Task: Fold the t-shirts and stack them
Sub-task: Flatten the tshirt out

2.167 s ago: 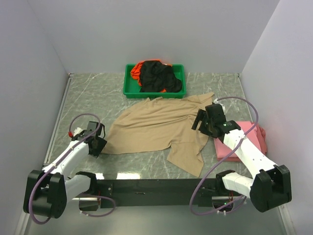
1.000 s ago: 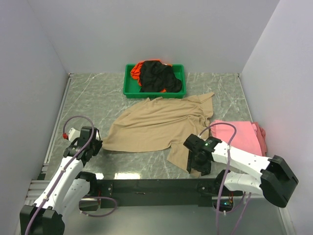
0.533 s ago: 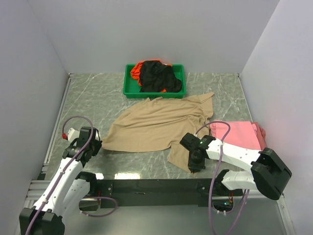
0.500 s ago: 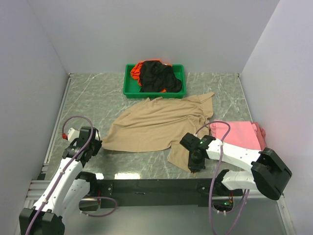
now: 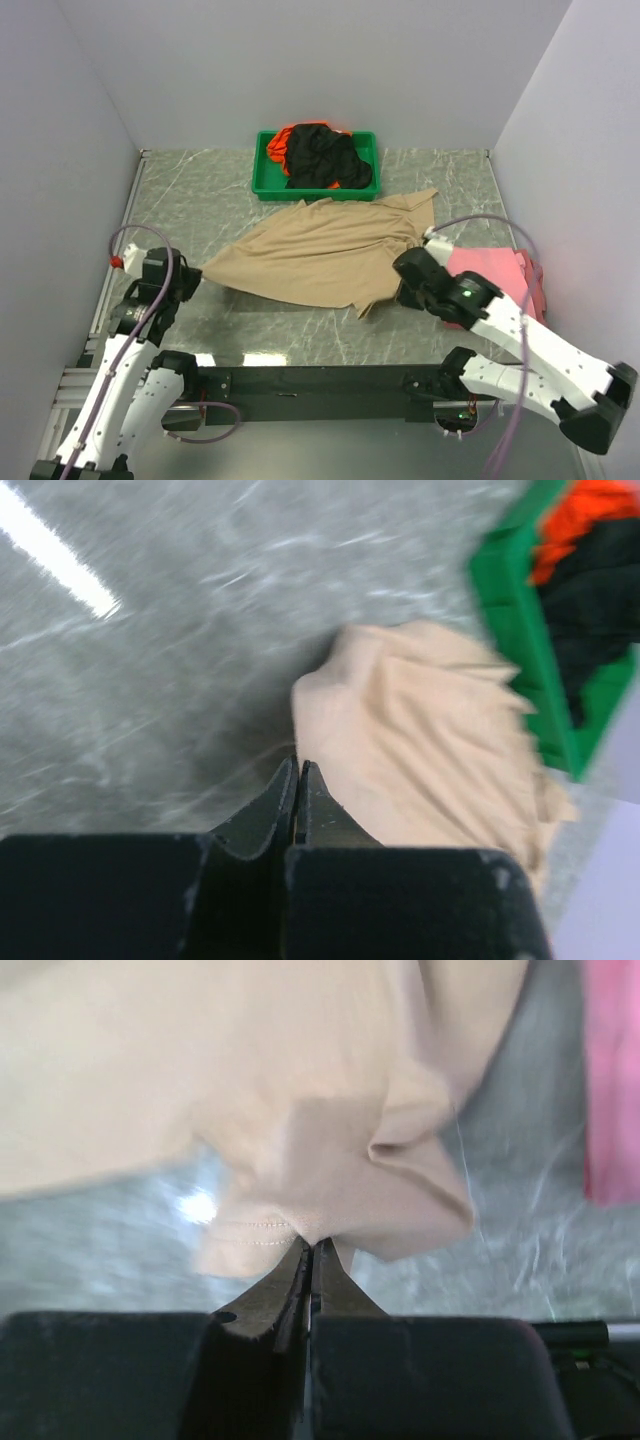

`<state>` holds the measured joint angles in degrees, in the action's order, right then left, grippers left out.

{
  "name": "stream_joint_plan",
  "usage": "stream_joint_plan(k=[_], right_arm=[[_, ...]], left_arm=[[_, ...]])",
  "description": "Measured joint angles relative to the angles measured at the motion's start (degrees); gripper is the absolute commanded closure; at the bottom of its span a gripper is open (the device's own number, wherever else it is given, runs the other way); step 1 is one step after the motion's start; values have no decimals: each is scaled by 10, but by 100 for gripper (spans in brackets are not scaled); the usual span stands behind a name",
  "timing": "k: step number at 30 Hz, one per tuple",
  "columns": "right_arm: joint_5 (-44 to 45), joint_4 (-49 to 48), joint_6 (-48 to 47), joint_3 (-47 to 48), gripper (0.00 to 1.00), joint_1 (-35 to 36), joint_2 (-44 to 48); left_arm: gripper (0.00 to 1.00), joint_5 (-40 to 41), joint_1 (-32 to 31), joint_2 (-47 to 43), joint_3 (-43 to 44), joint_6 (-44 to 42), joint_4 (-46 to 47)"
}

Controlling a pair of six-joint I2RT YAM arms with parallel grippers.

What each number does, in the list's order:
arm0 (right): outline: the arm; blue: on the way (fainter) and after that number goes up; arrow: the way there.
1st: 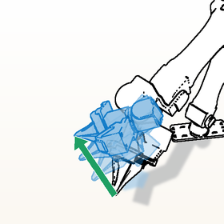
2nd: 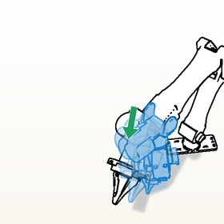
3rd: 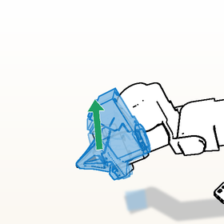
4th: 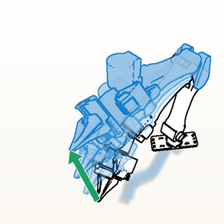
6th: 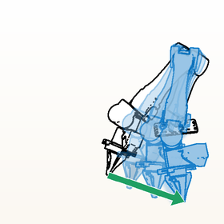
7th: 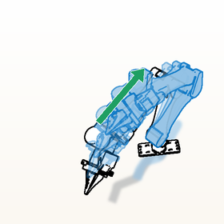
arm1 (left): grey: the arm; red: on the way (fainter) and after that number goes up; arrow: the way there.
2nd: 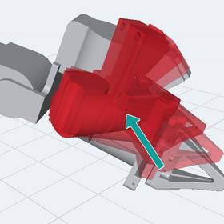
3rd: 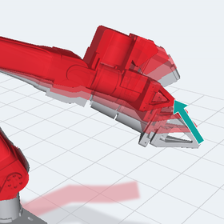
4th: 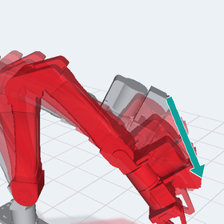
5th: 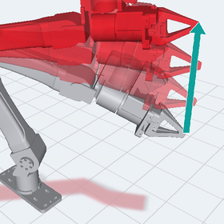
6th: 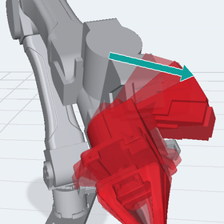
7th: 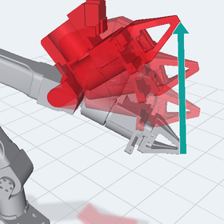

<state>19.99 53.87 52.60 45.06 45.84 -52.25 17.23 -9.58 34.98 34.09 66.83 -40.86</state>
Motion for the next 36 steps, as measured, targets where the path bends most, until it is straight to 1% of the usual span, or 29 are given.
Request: stream_joint_plan(k=[5, 9, 12, 16, 19, 23, 24, 27, 30, 33, 36], right_arm=[[85, 6, -14, 112, 100, 0, 61], [136, -4, -47, 205, 100, 0, 95], [151, -17, -91, 291, 100, 0, 117], [144, -50, -161, 405, 100, 0, 139], [105, -50, -216, 517, 100, 0, 144], [37, -51, -274, 674, 100, 0, 122], [24, -51, -283, 694, 100, 0, 119], [-9, -51, -309, 744, 100, 0, 110], [-26, -51, -329, 766, 100, 0, 96], [-28, -51, -347, 766, 100, 0, 90], [-3, -66, -368, 743, 100, 0, 89]], left_arm=[[100, 0, 0, -17, 93, -28, -5], [99, 0, 0, -19, 203, -51, -2], [99, 6, 0, -14, 302, -62, -7], [99, 10, 0, -13, 422, -73, -7], [99, 6, 0, -14, 501, -79, -7], [99, -9, 0, -10, 615, -94, -15], [99, -13, 0, -9, 644, -98, -15], [99, -20, 0, -3, 719, -109, -19], [99, -24, 0, -3, 760, -118, -21], [99, -24, 0, -3, 766, -122, -20], [99, -20, 0, -2, 729, -124, -14]])
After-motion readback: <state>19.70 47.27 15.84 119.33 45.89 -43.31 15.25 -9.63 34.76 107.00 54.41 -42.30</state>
